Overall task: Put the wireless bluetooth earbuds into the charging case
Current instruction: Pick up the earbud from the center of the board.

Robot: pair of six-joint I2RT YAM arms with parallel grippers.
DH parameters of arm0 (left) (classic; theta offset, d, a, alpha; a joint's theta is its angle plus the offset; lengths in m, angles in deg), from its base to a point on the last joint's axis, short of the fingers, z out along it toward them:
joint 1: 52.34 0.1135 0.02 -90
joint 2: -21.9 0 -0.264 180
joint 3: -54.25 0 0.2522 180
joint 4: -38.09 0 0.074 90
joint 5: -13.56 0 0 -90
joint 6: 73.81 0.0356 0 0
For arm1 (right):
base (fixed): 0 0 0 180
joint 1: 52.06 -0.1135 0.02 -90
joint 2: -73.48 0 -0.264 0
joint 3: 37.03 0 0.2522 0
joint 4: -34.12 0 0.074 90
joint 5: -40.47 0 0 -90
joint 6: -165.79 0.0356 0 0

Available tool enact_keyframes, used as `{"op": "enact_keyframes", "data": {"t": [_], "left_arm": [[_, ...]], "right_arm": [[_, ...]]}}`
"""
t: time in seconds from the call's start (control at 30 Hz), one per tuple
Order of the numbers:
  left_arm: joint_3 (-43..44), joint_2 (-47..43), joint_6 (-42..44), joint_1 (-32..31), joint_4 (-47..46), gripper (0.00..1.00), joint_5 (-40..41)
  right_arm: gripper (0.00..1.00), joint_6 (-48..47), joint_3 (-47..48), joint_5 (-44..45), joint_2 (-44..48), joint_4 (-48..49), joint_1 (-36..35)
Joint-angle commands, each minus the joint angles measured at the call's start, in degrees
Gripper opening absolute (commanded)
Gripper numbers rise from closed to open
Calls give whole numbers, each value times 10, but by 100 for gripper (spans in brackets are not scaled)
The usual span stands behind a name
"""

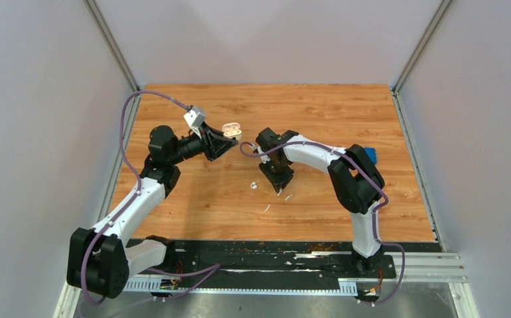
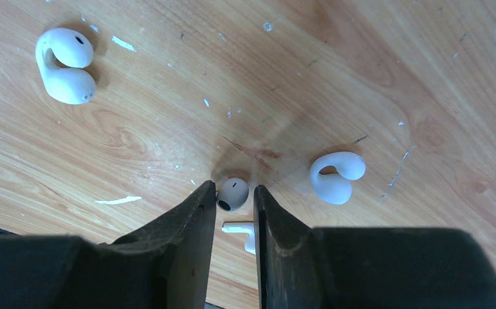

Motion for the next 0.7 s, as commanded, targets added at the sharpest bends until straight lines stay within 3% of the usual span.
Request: {"op": "enact_keyframes", "data": {"t": [0.0,0.43,0.57,0.67], "left_arm": [[0,-6,3,2,-20,0,2],[0,-6,9,2,-14,0,2],[0,-4,9,2,-14,0,1],[3,-2,18,2,-5,0,-2]], "right_arm": [[28,15,12,10,-8,-10,1],[19,2,11,12,-15,2,1],[2,-14,20,8,-9,11,5],[0,-59,28,-1,21,26,9]]}}
